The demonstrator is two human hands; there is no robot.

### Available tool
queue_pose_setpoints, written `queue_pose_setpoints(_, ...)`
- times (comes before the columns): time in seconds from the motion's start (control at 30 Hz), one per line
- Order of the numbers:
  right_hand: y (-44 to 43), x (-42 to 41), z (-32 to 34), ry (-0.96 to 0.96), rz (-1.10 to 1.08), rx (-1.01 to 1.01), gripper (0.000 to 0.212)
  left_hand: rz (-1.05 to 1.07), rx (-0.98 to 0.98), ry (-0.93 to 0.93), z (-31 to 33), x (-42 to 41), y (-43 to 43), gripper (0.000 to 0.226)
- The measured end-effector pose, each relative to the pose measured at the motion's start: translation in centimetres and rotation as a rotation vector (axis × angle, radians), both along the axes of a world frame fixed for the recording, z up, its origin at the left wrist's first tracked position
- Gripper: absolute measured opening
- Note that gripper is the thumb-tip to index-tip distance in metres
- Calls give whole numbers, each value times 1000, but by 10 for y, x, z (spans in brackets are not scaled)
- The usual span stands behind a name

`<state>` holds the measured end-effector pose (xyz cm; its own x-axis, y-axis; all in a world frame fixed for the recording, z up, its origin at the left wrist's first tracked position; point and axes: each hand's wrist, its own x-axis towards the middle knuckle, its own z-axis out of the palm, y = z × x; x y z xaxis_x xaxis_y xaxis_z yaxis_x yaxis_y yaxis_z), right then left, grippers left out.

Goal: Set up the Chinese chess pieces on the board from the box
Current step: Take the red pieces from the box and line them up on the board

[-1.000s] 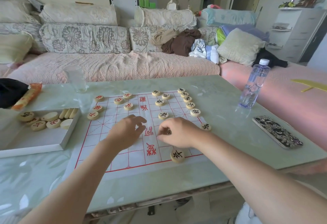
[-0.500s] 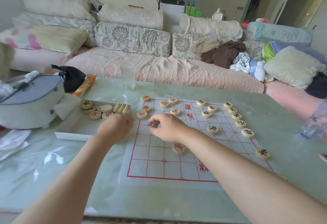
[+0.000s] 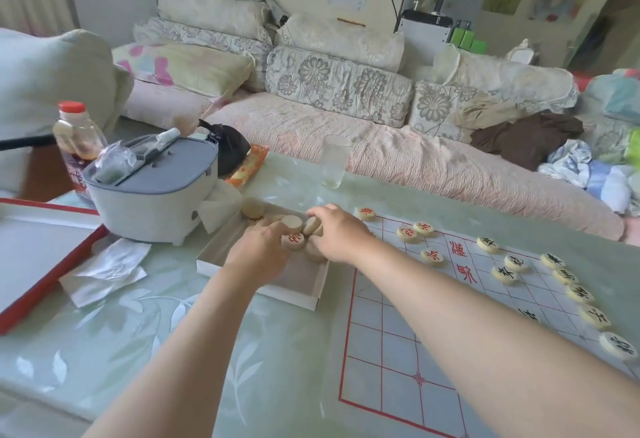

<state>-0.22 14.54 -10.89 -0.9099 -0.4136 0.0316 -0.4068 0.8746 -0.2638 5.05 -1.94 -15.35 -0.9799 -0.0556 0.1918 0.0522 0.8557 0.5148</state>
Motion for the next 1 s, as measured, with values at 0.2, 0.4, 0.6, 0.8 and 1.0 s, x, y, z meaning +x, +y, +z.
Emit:
queue_pose_setpoints(0.2,-35,-23,-12,45,100,98,47,17,46,8,-6,-11,-19,29)
queue_pose_setpoints(0.4,-46,-32,-17,97,147,83,38,41,60,43,-9,-15,-27,37)
queue_pose_setpoints(0.6,-45,-28,-11,5,110,-27,34,26,52,99,-4,-11,-26,44)
queue_pose_setpoints(0.8,-42,-17,-11,-211,23,-355,28,-13,198,56,4,-3,-16,58)
queue_pose_setpoints(1.0,-42,-18,-6,-289,-17,-506,17,56,203,108,11,-4,-18,55)
